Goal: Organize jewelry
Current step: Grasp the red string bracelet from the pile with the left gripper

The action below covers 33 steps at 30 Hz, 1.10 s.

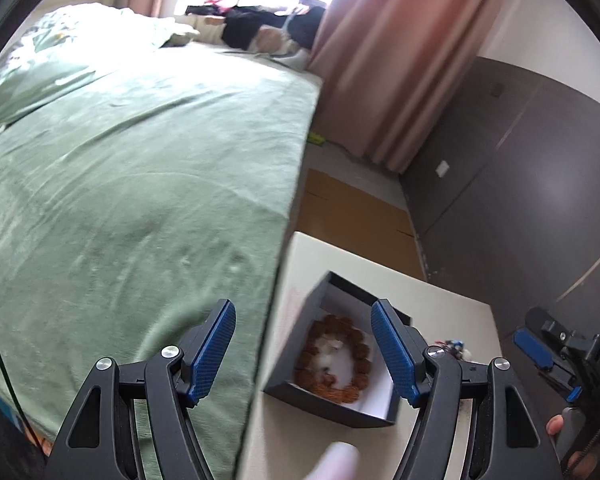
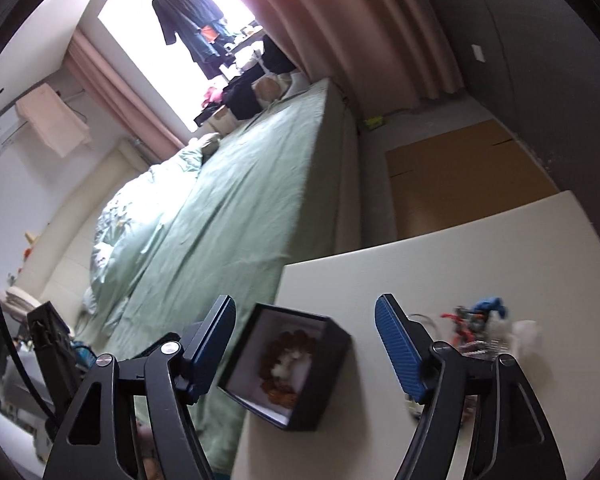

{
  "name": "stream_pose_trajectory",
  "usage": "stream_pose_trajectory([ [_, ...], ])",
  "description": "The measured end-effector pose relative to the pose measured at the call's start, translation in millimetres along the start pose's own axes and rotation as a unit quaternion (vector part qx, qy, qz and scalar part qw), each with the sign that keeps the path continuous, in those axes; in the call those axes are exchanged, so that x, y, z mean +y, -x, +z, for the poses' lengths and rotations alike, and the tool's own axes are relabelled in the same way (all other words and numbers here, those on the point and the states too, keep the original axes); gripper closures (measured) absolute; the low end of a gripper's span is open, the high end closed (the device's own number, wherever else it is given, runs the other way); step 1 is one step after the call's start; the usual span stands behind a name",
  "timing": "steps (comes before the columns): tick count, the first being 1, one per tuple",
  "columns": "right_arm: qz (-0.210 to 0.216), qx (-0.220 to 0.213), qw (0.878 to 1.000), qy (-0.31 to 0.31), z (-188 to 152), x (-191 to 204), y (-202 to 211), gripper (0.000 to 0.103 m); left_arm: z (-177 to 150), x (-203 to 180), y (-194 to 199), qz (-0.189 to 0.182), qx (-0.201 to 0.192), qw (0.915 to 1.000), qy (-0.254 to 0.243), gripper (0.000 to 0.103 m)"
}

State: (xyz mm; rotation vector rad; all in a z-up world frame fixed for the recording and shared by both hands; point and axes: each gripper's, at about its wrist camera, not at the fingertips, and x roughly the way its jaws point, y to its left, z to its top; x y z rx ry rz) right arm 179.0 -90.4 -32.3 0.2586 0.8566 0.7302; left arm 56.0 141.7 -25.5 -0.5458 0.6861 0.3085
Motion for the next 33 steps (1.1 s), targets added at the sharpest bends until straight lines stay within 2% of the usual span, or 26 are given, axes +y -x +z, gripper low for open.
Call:
stream_pose_trajectory([
  [3,-0.019,0.004,1.0,-0.011,1,-15,17,0.023,-6,-14,0,-0.012,0.004,0.9998,-0.016,0.032],
  [9,-0.053,0.018,0.998,-0.028,-2,-43,47,0.023,-22,-45,-4,-0.023,0.019,0.998,-0.056,0.032],
  [14,-0.06,0.037,0.996,-0.054,-11,-69,57,0.022,-39,-74,-9,-0.035,0.031,0.9942,-0.096,0.032],
  [24,-0.075,0.047,0.99,-0.106,-10,-122,76,0.022,-73,-156,-32,-0.043,0.073,0.9738,-0.211,0.035],
  [33,-0.077,0.048,0.989,-0.12,-11,-143,89,0.022,-87,-190,-60,-0.042,0.099,0.9539,-0.28,0.043],
])
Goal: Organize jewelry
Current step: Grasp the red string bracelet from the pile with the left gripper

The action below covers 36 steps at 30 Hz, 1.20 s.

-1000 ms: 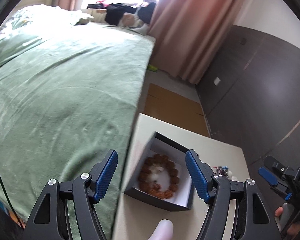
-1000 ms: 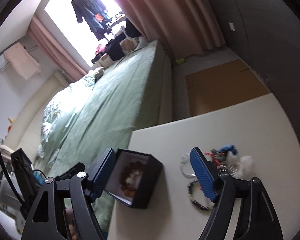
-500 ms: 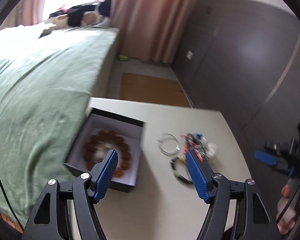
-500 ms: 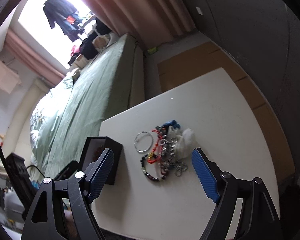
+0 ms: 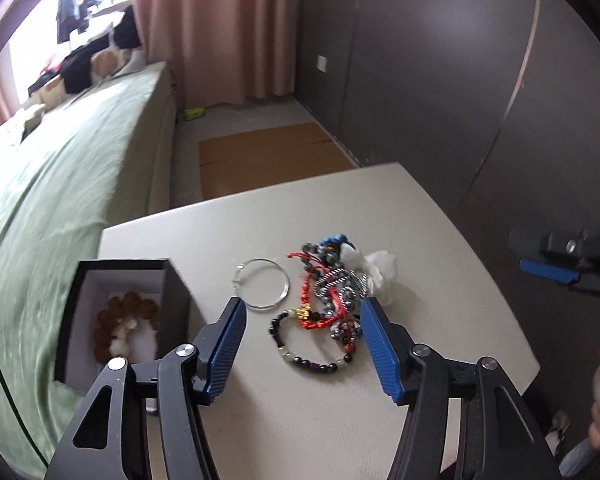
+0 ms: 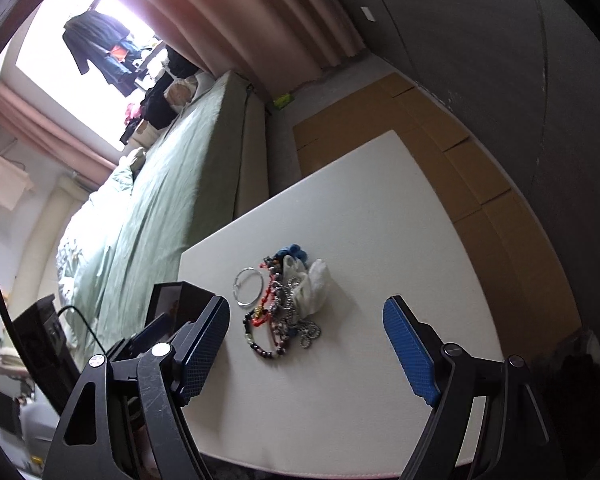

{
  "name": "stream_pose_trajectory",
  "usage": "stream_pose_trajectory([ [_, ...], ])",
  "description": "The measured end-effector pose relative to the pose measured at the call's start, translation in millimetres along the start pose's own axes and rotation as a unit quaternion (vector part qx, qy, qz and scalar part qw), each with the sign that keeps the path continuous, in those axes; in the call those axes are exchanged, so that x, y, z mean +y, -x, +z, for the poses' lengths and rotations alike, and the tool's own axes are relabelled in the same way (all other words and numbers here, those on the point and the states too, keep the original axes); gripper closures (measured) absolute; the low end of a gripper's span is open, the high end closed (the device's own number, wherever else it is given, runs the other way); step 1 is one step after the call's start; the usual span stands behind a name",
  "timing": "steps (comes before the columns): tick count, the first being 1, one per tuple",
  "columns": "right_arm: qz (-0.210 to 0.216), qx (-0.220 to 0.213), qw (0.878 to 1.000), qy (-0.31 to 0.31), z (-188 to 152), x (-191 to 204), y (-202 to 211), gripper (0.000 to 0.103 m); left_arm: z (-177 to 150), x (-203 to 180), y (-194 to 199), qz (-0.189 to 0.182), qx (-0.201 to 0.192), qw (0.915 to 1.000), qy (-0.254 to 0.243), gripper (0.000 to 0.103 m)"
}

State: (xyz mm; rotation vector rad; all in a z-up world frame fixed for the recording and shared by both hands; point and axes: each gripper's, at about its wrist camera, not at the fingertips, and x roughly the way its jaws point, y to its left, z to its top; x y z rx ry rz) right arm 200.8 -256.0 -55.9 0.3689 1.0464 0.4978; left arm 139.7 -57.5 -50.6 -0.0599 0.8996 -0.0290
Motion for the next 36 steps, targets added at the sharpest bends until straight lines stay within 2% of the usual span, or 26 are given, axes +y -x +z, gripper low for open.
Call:
stream_pose_trajectory([
  [2,-0.002,0.0,1.0,-0.004,1,-4,1,0.022,-7,-5,-9,-0.013,0.002,0.9999,-0.008,0.044],
  [6,-0.005,-0.003,1.0,-0.017,2,-11,1,0.022,-13,-14,-29,-0.005,0.024,0.9991,-0.036,0.056],
  [14,-0.014,0.001,0.999,-0.036,6,-21,-9,0.022,-15,-11,-55,0.013,0.038,0.9983,-0.042,0.056],
  [18,-0.015,0.004,0.999,-0.037,8,-23,-14,0.022,-16,-14,-63,0.007,0.036,0.9982,-0.047,0.056],
  [20,-0.013,0.004,0.999,-0.034,9,-22,-14,0.022,-15,-14,-64,-0.002,0.033,0.9983,-0.048,0.064],
  [22,-0.012,0.004,0.999,-0.034,10,-22,-14,0.022,-15,-15,-63,-0.02,0.034,0.9982,-0.045,0.08],
  [23,-0.011,0.004,0.999,-0.034,10,-21,-13,0.022,-16,-14,-63,-0.025,0.035,0.9981,-0.044,0.084],
  [24,-0.011,0.004,0.999,-0.035,11,-21,-13,0.022,-17,-14,-62,-0.026,0.036,0.9981,-0.044,0.091],
  [26,-0.01,0.003,0.999,-0.036,10,-21,-13,0.022,-20,-12,-60,-0.02,0.035,0.9982,-0.044,0.097],
  [30,-0.009,0.007,0.999,-0.03,9,-19,-16,0.022,-22,-5,-51,-0.02,0.027,0.999,-0.031,0.1],
  [36,-0.002,0.012,1.0,-0.026,3,-11,-21,0.022,-20,9,-25,-0.038,-0.001,0.9993,0.002,0.1],
])
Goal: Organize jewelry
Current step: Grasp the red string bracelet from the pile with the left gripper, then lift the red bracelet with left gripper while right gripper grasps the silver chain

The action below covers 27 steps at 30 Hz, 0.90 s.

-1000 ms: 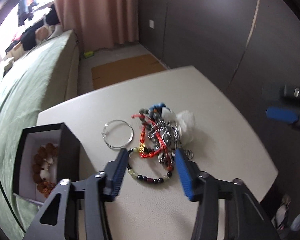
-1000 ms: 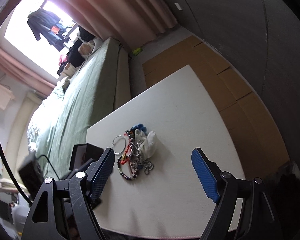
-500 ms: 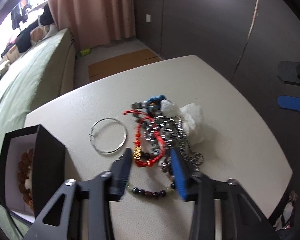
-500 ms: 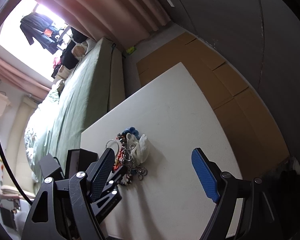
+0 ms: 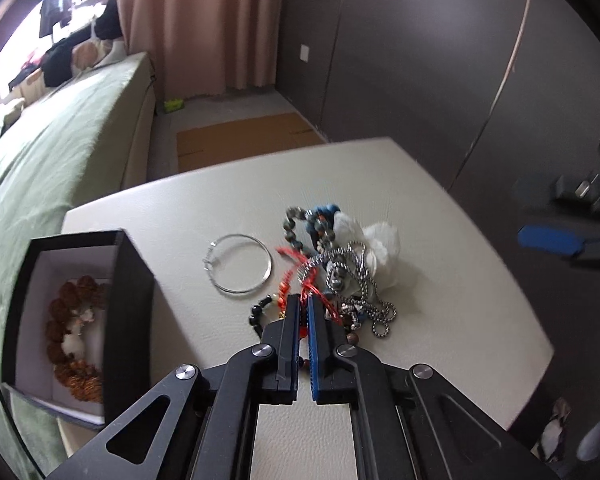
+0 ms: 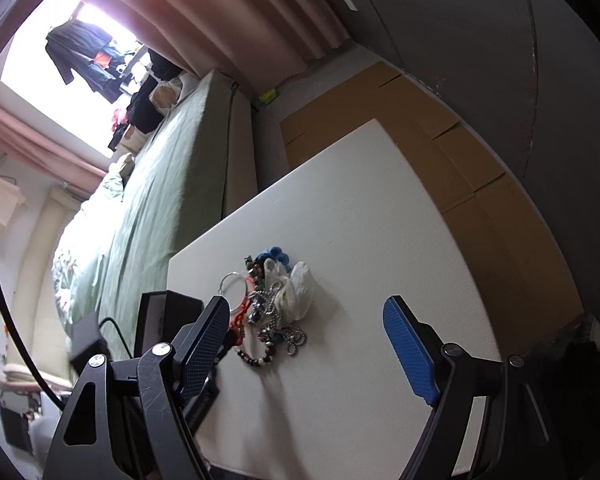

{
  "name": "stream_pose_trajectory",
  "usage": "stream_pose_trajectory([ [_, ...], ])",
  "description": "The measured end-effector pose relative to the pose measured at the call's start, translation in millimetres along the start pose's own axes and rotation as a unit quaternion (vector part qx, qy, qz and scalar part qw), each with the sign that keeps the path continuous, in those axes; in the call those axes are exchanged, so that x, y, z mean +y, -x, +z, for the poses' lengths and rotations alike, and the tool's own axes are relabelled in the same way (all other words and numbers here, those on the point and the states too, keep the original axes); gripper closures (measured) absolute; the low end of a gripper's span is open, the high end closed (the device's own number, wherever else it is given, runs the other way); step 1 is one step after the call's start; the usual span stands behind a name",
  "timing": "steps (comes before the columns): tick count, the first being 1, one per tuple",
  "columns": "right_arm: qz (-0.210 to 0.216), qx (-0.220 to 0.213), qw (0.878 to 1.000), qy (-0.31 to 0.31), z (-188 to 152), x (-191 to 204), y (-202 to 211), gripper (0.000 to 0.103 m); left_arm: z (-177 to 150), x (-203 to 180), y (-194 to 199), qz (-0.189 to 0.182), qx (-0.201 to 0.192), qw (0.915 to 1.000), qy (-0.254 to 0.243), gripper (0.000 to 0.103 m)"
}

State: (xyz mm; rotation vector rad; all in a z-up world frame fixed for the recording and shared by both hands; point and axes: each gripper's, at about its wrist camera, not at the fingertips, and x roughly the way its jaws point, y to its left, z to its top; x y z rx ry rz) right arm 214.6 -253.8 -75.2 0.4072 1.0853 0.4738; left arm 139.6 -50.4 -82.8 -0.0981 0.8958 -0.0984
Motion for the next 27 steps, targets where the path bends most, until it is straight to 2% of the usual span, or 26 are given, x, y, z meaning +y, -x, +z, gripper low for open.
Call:
stream_pose_trajectory([
  [4,0.015,0.012,1.0,0.007,-5,8,-9,0.024,4,10,22,-0.013,-0.026,0.9993,0.021,0.1],
  [7,0.028,0.027,0.999,0.016,-8,16,-20,0.036,8,18,34,-0.021,-0.039,0.9984,0.036,0.1],
  [9,0.031,0.038,0.999,0.022,-12,21,-29,0.054,9,24,39,-0.027,-0.046,0.9976,0.044,0.1],
  [11,0.019,0.052,0.998,0.031,-15,26,-41,0.062,10,28,44,-0.032,-0.05,0.9969,0.051,0.1],
  [14,-0.004,0.082,0.995,0.054,-22,33,-63,0.068,12,36,52,-0.04,-0.059,0.9955,0.062,0.1],
  [21,-0.071,0.1,0.986,0.11,-29,47,-91,0.069,12,49,62,-0.043,-0.068,0.9938,0.077,0.1],
  [24,-0.116,0.103,0.977,0.15,-34,55,-101,0.072,10,58,64,-0.044,-0.067,0.9928,0.09,0.1],
  [27,-0.137,0.105,0.969,0.178,-40,62,-108,0.073,9,63,68,-0.045,-0.069,0.9918,0.098,0.1],
])
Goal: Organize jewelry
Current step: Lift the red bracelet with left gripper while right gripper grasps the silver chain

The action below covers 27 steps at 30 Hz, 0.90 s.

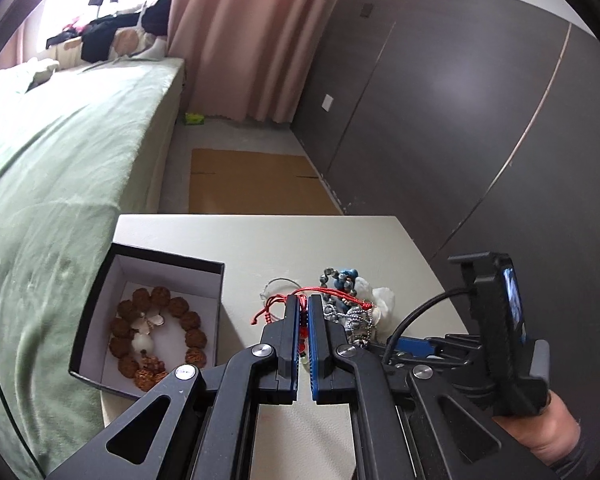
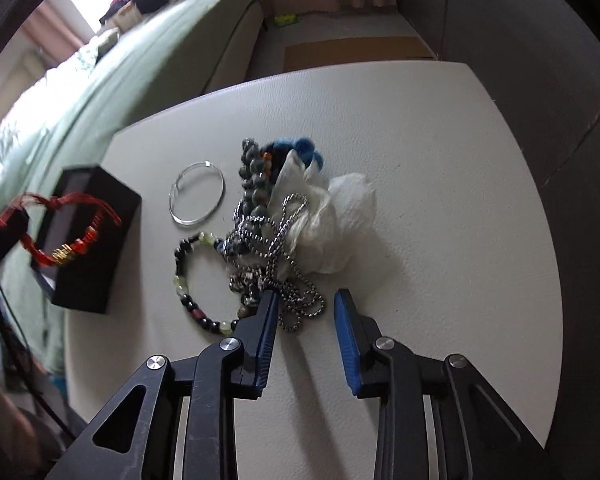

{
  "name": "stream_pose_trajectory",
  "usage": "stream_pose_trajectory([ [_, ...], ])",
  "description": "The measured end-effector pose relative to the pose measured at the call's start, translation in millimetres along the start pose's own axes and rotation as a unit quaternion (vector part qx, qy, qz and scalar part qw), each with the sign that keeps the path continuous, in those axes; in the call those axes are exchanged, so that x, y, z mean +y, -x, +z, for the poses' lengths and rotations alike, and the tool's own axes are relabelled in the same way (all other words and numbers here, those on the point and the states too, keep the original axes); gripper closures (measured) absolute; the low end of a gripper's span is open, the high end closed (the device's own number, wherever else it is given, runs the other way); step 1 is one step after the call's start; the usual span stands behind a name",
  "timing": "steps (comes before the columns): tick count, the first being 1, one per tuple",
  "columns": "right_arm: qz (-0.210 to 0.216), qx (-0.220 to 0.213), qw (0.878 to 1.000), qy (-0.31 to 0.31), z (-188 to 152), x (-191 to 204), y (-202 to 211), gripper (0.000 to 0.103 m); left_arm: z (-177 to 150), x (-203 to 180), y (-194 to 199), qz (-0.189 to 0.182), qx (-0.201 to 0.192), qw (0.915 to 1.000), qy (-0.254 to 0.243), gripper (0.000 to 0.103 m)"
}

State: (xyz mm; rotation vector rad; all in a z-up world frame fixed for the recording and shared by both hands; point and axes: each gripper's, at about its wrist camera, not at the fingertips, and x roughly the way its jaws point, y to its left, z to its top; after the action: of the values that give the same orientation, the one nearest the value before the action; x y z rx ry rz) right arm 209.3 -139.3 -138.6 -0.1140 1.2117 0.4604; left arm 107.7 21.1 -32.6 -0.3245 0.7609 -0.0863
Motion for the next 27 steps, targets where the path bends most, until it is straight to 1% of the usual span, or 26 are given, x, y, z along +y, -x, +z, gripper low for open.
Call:
stream_pose_trajectory([
  [4,-0.024,0.0,0.999,0.038,-2,15,-2,0.073,1,7,7,-0.001,-0.006,0.9999,0.009,0.1],
  [8,-0.026,-0.007,0.998,0.064,-4,25,-4,0.073,-1,15,11,0.003,-0.005,0.9998,0.02,0.1],
  [10,-0.034,-0.01,0.996,0.076,-5,28,-5,0.078,-3,19,12,0.005,-0.001,0.9997,0.026,0.1],
  [11,-0.033,-0.011,0.996,0.08,-1,32,-8,0.086,-5,19,12,0.006,0.001,0.9997,0.026,0.1],
  [14,-0.031,-0.014,0.996,0.086,-3,32,-8,0.087,-8,18,15,0.01,0.003,0.9997,0.023,0.1],
  [16,-0.027,-0.013,0.996,0.087,-5,30,-5,0.095,-9,19,18,0.012,0.0,0.9997,0.023,0.1],
  [20,-0.015,-0.013,0.997,0.074,-14,21,4,0.096,-8,22,25,0.011,-0.008,0.9995,0.029,0.1],
  [27,0.06,-0.059,0.996,0.022,-18,6,45,0.096,-4,26,32,0.005,-0.018,0.999,0.04,0.1],
])
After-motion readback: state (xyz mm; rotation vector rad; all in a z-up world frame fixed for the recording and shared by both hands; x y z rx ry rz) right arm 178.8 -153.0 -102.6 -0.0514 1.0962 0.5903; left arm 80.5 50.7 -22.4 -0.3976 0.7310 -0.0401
